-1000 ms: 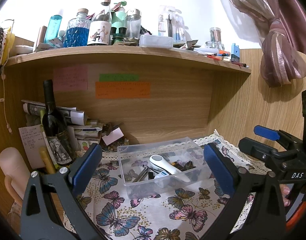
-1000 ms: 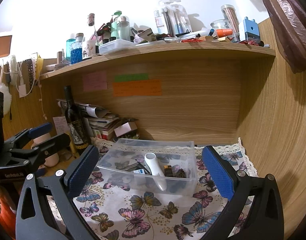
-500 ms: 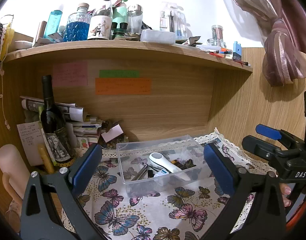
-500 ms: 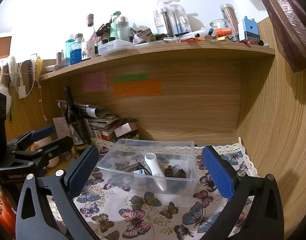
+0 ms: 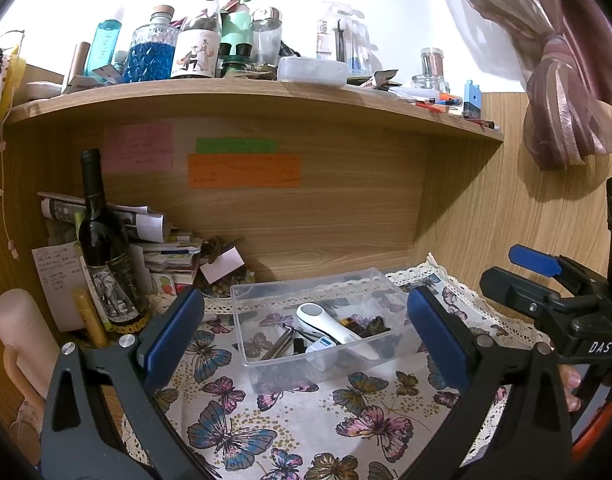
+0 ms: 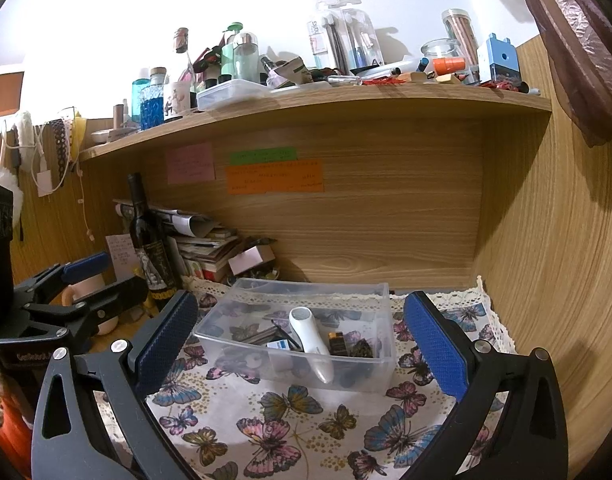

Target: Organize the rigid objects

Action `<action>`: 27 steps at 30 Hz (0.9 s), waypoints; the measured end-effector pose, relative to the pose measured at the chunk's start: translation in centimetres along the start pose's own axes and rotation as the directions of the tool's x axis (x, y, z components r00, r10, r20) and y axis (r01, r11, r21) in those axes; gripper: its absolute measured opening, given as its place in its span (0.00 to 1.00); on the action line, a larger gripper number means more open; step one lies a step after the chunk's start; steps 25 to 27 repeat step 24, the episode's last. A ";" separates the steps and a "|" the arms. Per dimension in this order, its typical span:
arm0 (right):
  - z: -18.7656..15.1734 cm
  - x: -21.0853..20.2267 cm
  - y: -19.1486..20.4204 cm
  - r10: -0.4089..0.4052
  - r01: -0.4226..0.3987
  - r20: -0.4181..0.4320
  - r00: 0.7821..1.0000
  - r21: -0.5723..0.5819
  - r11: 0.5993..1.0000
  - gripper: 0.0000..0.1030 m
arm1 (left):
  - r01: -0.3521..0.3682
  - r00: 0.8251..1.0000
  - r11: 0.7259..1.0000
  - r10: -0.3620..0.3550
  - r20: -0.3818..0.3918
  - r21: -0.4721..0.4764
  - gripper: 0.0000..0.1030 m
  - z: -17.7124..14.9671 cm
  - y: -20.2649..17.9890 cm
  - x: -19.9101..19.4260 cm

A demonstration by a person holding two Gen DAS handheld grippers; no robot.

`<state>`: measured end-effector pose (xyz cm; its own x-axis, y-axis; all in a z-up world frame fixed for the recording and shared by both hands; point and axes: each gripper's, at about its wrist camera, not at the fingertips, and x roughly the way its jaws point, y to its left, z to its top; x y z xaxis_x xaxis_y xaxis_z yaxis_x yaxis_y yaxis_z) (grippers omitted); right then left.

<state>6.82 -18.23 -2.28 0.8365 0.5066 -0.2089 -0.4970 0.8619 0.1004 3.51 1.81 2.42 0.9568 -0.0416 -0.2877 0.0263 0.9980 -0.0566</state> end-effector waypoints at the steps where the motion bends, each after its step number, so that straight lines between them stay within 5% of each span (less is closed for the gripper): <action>1: 0.0 0.0 0.0 0.000 0.000 0.000 1.000 0.000 1.000 1.00 | 0.002 1.000 1.000 -0.002 0.001 0.000 1.00 0.0 0.0 0.0; 27: 0.1 0.1 0.3 0.003 -0.003 -0.003 1.000 -0.006 1.000 1.00 | 0.010 1.000 1.000 -0.010 -0.003 -0.003 1.00 0.1 0.2 0.1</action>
